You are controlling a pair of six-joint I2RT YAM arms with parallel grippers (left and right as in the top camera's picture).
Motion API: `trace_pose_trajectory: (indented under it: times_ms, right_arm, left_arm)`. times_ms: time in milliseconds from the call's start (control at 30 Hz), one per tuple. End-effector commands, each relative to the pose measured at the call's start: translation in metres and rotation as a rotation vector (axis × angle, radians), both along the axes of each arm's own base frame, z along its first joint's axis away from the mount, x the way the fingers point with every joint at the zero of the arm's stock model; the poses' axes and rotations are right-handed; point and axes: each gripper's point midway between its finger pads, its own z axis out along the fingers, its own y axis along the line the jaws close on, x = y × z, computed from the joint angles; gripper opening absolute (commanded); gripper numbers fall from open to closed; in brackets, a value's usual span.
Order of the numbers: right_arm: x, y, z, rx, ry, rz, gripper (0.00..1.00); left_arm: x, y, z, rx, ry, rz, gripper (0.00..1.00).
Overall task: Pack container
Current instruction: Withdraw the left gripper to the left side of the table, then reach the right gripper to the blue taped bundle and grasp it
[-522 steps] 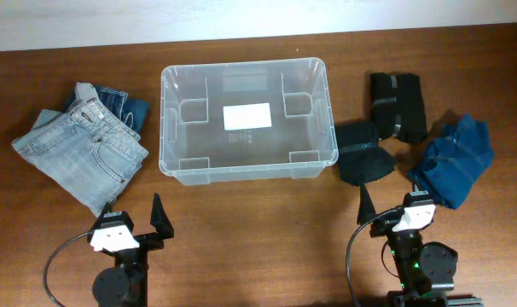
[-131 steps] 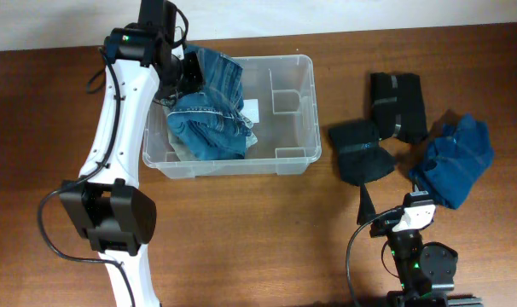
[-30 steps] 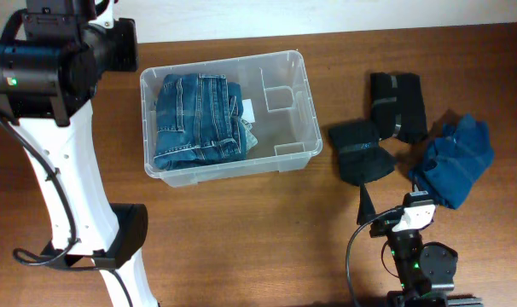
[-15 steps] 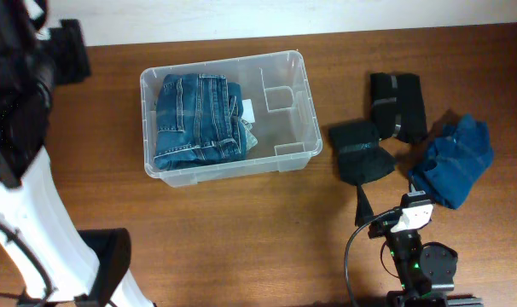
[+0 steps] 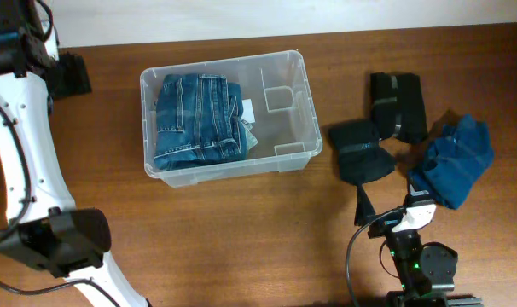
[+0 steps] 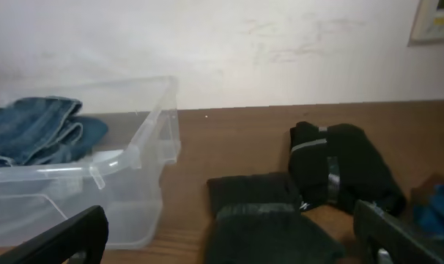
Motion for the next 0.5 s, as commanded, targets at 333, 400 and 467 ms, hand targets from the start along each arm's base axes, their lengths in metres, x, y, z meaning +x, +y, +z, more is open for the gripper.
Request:
trace_pose_trajectory:
  times_ms: [333,400,467]
  right_arm:
    - [0.033,0.011,0.064,0.176,0.492,0.029,0.98]
    - [0.044,0.011,0.07,0.162,0.636,0.025,0.98]
    - [0.055,0.008,0.074,0.157,0.72,0.007,0.98]
  left_arm:
    - [-0.009,0.0,-0.061,-0.03,0.124,0.014,0.99]
    - [-0.009,0.0,-0.061,-0.031,0.125,0.014,0.99]
    - [-0.009,0.0,-0.061,-0.03,0.124,0.014,0.99]
